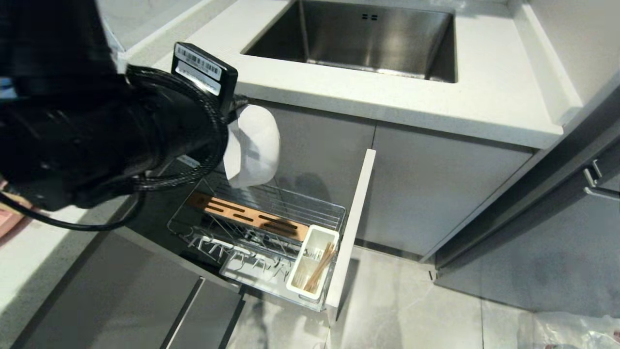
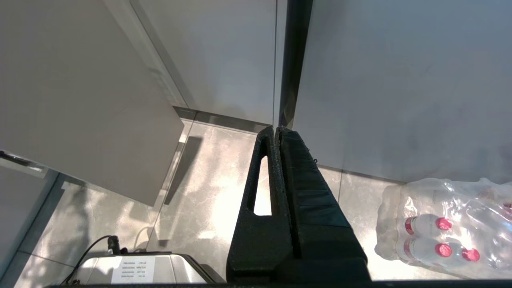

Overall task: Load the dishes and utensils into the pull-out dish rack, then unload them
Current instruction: Pick up the bowl and place it in the cupboard

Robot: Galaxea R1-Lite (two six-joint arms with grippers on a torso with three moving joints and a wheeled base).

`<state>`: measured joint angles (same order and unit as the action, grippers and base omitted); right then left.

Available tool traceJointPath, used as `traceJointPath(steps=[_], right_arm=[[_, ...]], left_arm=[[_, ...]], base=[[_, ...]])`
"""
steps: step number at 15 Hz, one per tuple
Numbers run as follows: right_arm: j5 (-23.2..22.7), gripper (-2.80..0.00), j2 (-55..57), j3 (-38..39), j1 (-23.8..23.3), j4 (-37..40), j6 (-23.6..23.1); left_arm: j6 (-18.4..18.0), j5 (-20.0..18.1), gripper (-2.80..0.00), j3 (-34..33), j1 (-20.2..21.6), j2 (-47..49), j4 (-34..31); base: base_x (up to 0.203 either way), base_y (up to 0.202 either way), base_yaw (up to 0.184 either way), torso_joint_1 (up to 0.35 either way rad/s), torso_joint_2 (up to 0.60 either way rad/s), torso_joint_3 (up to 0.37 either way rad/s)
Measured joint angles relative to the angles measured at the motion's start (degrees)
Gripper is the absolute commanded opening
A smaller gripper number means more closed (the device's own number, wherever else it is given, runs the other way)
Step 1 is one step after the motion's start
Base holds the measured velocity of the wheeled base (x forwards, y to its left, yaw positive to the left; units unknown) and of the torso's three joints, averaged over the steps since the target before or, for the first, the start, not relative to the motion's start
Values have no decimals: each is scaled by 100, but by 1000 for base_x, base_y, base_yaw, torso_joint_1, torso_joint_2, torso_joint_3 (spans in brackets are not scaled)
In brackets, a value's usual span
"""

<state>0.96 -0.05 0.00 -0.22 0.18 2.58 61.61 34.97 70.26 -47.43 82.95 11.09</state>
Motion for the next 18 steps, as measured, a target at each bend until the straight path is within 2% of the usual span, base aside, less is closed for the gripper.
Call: traceJointPath(steps=[2,6,7,9,11,18], right_arm=[[0,-280,0,0,-2,0,-2],[0,-280,0,0,-2,0,0],[0,-280,0,0,0,0,0],[0,-280,0,0,-5,0,-2],[0,-280,0,0,1,0,0],[-1,-280,0,0,-2,0,-1]], left_arm=[[51,42,-280,-431,411,316,1019],[214,-189,-280,-1220,1174,928,2991],[382,-263,-280,-1310,1313,1052,3228],[743,-569,-280,-1424,1527,1292,3309],[948,-710,-280,-1500,1646,1543,3448],[906,-856,-280,-1766,1781,2533,5022]], base=[[0,0,0,0,0,0],[0,0,0,0,0,0],[0,0,0,0,0,0],[0,0,0,0,0,0],[0,0,0,0,0,0],[0,0,0,0,0,0]])
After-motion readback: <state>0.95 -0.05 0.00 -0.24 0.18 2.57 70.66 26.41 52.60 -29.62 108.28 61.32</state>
